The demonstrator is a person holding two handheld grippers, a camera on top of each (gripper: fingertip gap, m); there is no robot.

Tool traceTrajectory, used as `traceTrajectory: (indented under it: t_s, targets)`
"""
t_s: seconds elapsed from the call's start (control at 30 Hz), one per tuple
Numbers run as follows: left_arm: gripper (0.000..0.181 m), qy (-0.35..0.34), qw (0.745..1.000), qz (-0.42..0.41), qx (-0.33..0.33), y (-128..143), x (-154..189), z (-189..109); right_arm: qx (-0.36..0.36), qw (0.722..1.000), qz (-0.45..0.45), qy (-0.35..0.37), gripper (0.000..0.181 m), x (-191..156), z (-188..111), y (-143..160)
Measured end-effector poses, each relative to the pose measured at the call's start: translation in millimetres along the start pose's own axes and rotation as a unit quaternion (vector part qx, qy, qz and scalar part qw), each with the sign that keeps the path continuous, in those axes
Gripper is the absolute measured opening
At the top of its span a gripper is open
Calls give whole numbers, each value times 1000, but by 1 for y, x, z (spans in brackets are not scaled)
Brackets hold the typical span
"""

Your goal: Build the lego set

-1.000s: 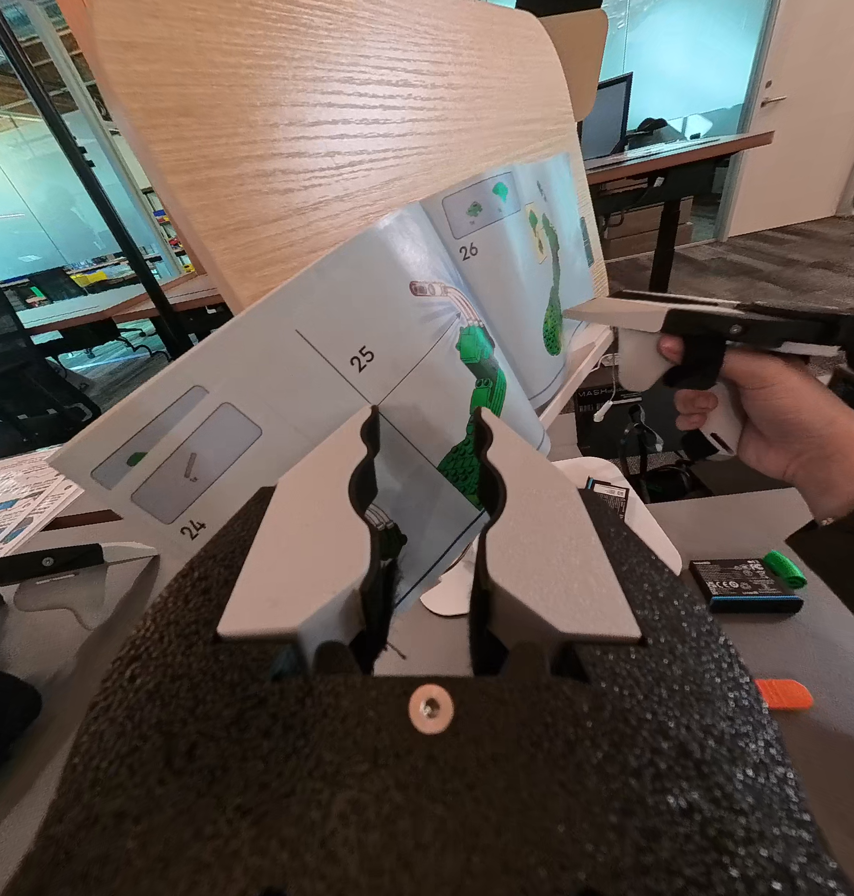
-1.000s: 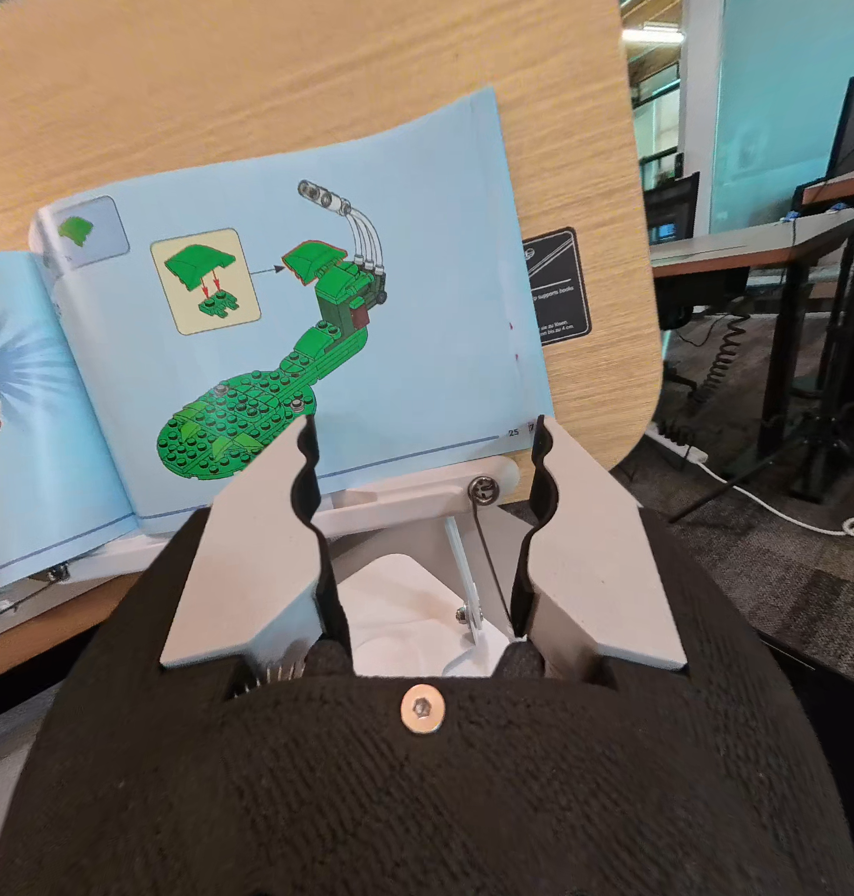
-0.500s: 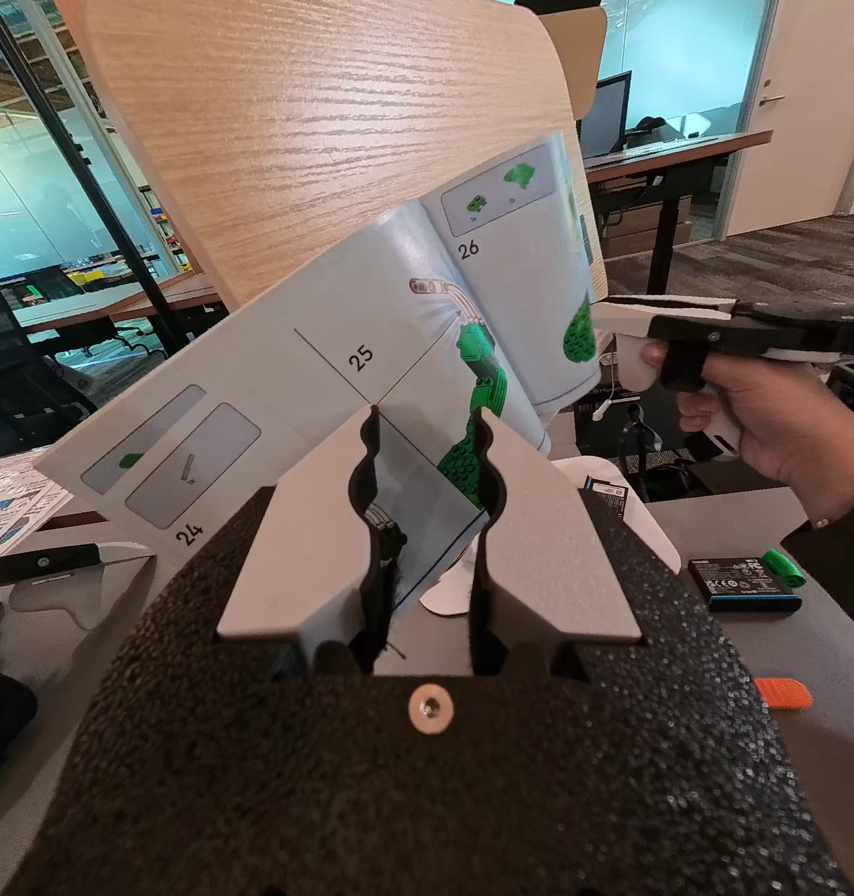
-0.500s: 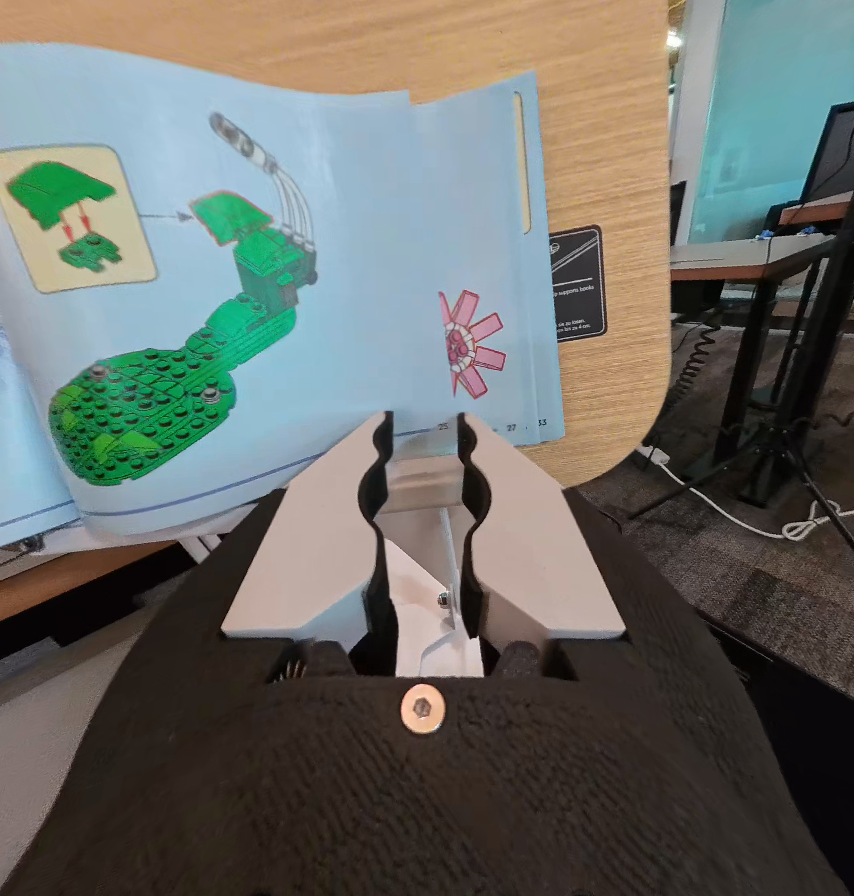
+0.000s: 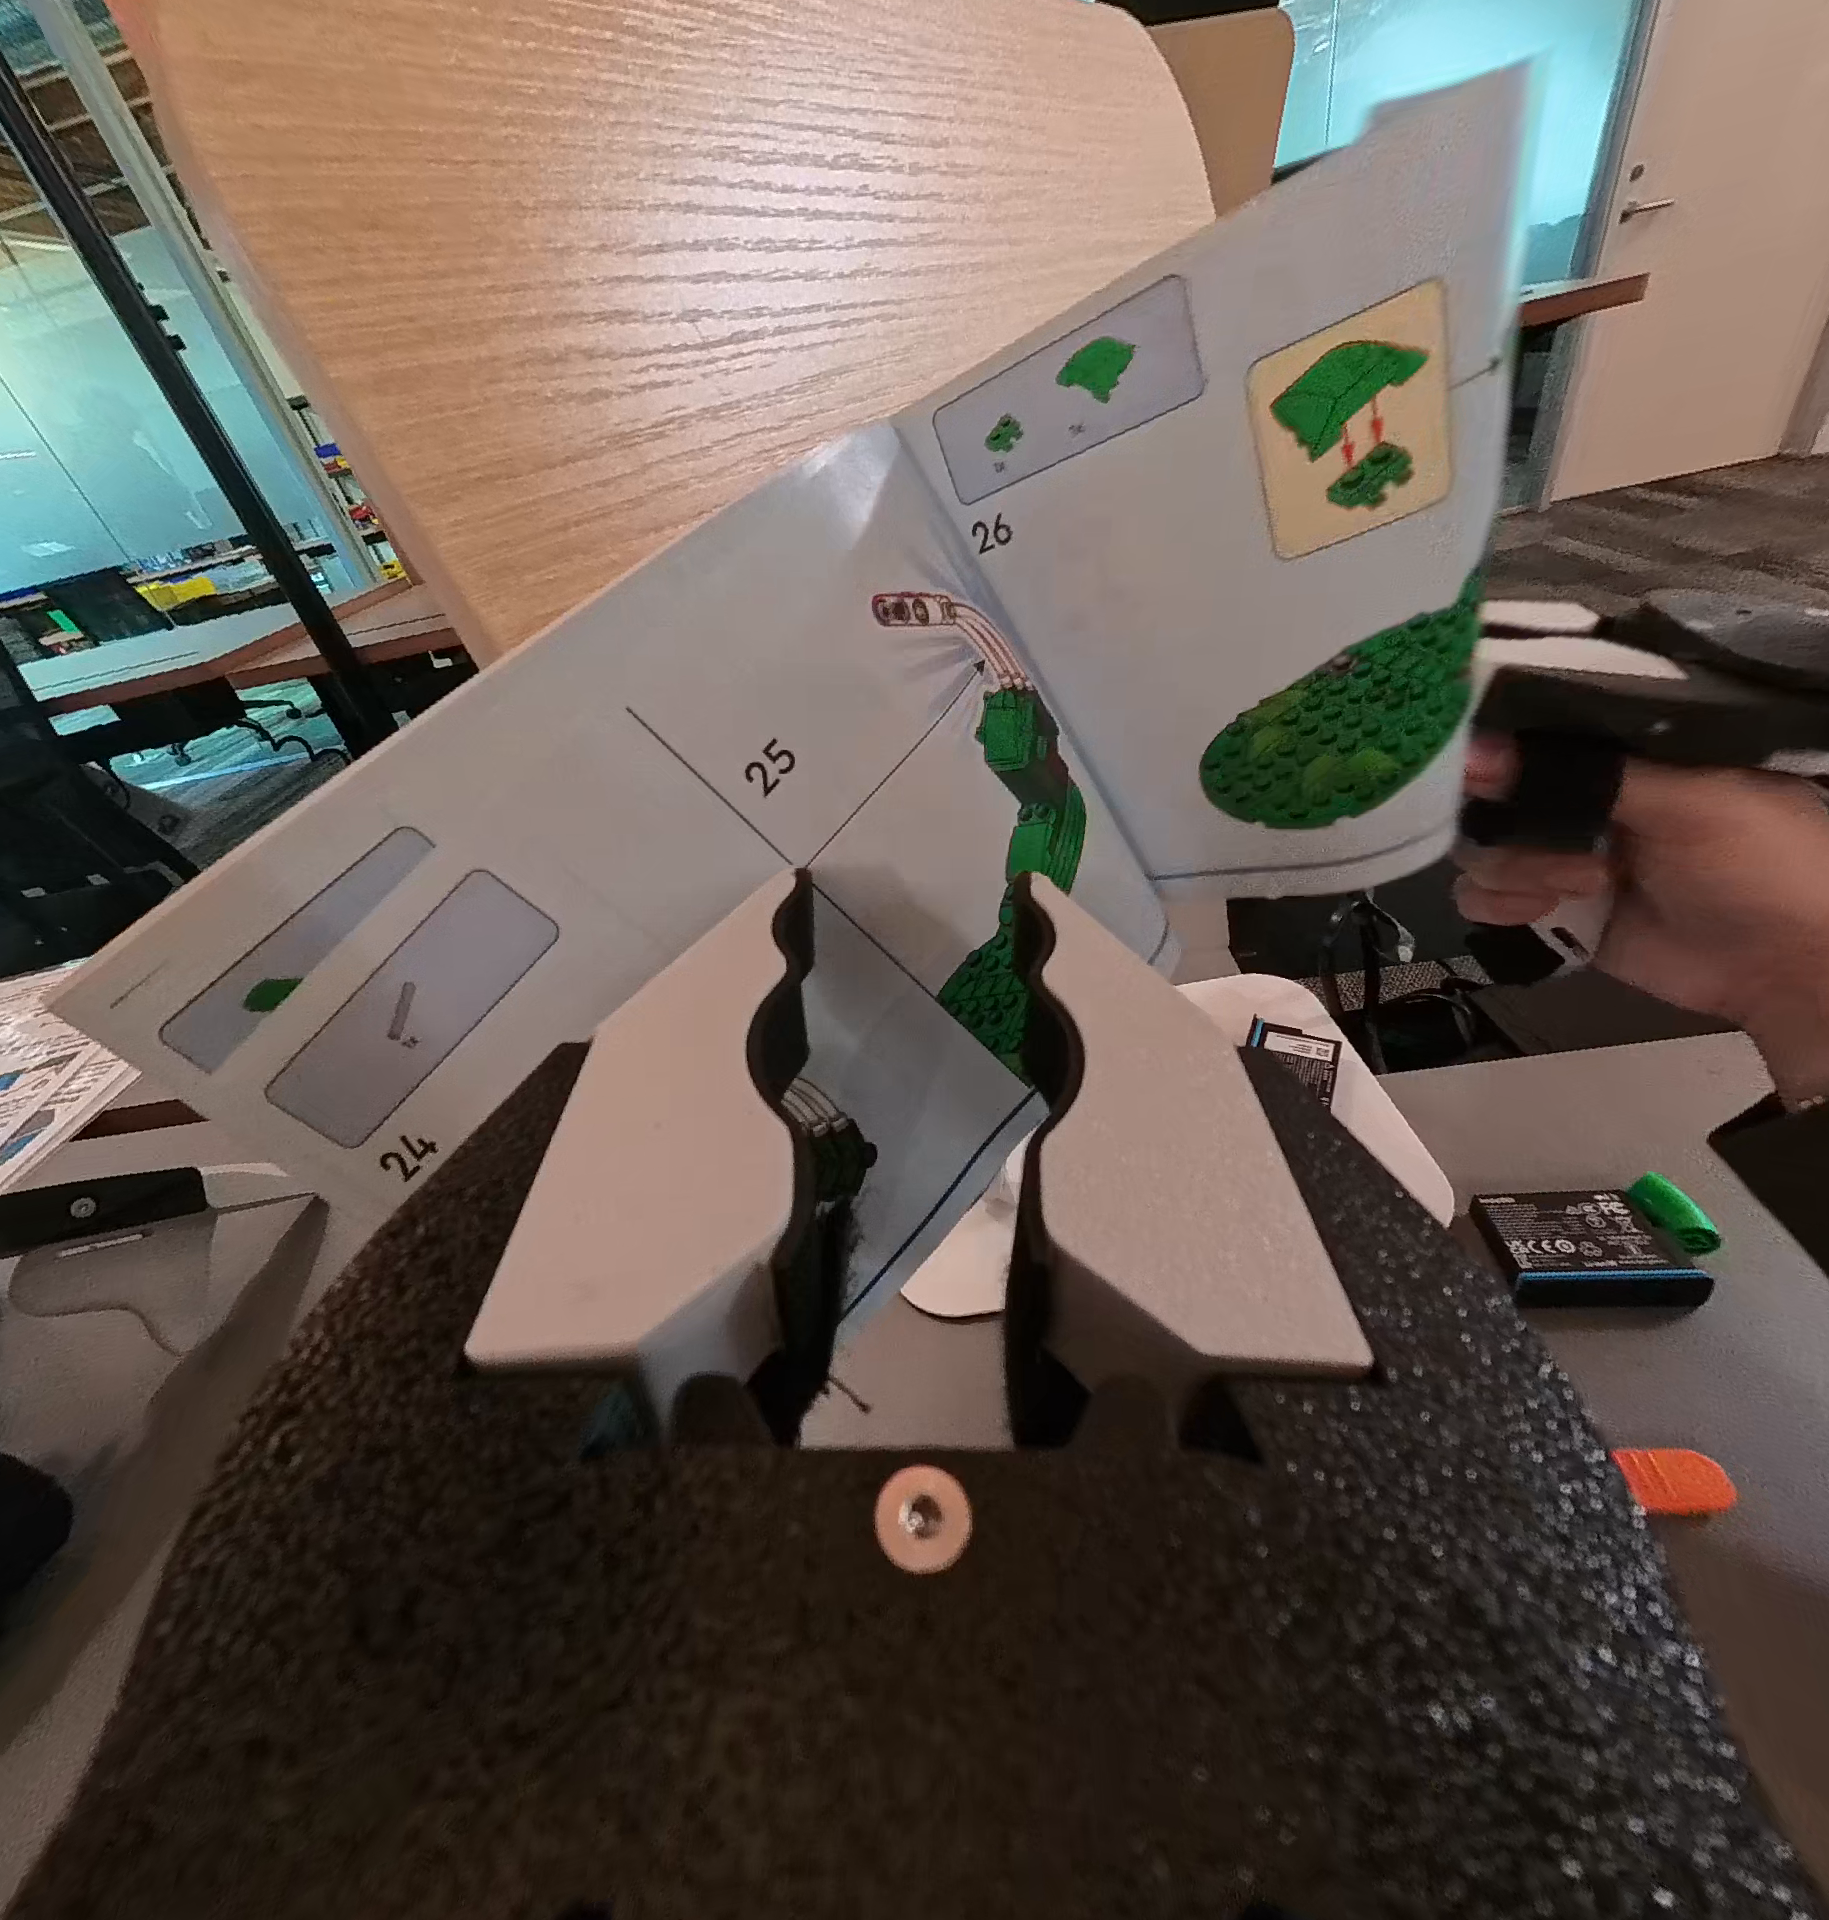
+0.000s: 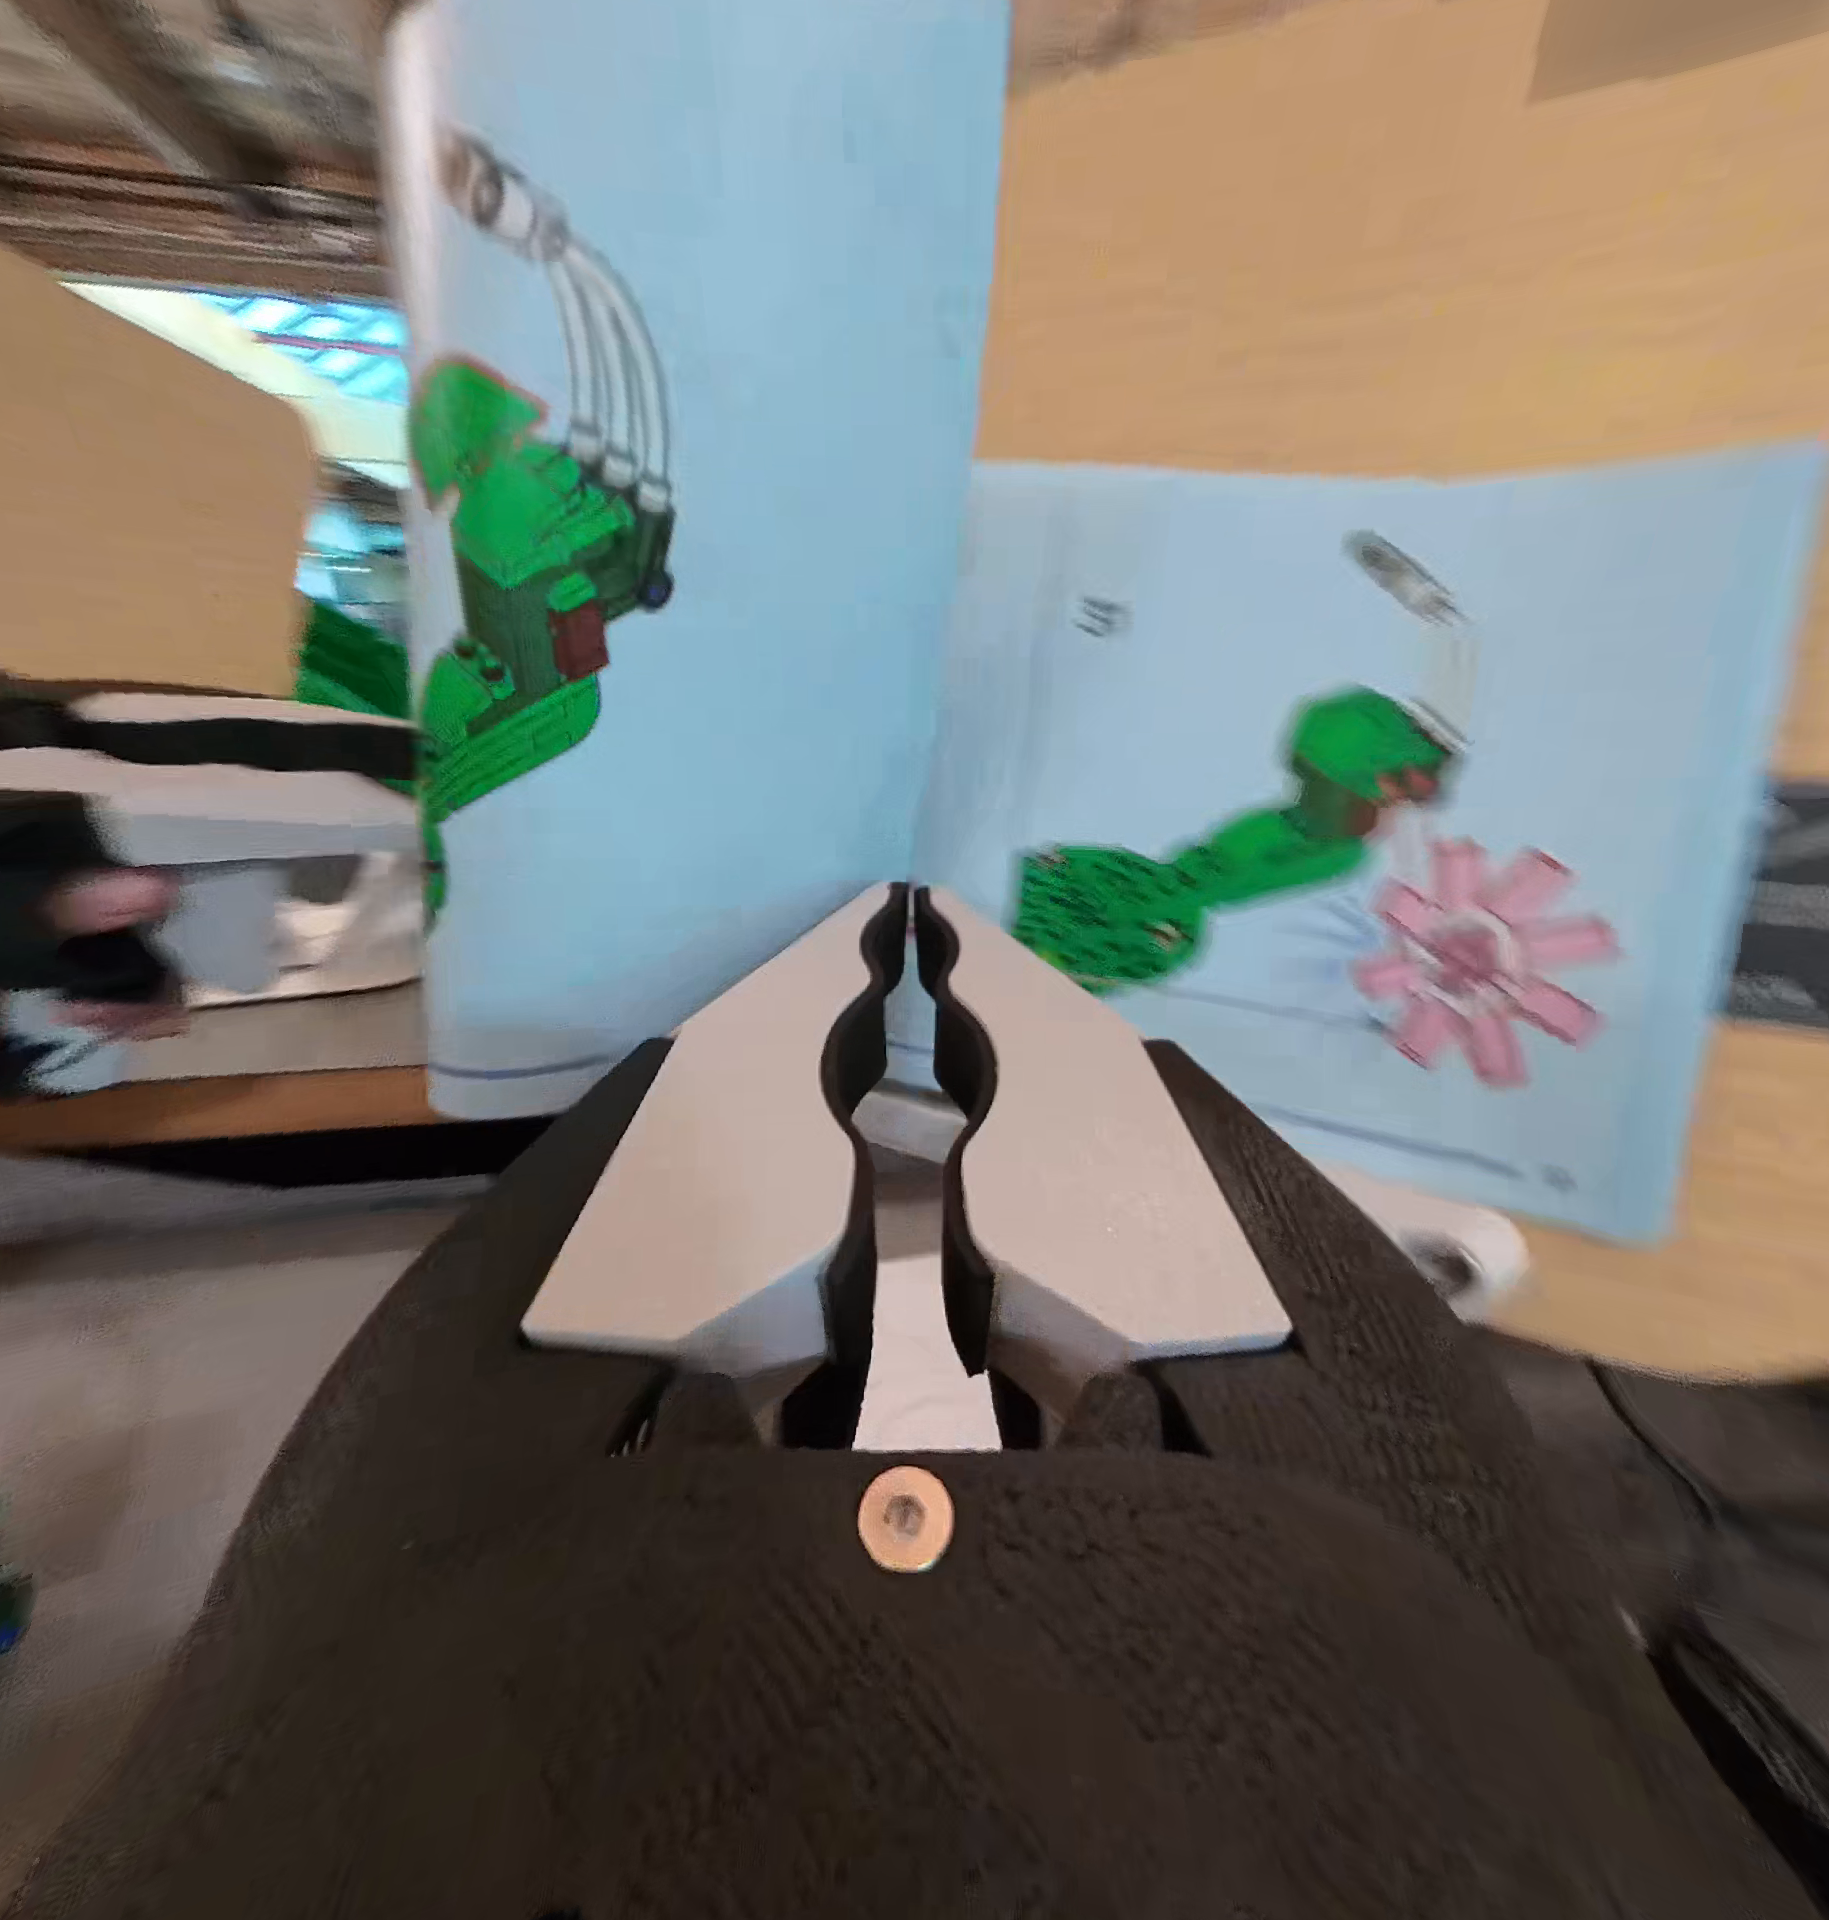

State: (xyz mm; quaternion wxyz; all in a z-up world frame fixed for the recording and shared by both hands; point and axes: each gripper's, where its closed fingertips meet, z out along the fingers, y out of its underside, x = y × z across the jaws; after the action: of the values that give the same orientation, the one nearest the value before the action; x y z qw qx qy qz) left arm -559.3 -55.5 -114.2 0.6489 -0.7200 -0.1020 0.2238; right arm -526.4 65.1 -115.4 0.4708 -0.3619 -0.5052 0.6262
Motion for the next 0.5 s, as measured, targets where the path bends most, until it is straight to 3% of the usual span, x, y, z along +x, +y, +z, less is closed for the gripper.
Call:
traceTrajectory:
  t_s: [0.13,0.27,0.5]
  targets:
    - [38,12,1000,-4,-6,-2,4,-3,24,990,-24,-139,5,-54,-8,-18]
    - [46,105,993,-41,37,-26,29,-17,11,977,-30,-212,13,-87,-17,-28]
    - [62,306,939,-126,90,-60,73,-57,-28,969,-85,-229,19,-117,-9,-31]
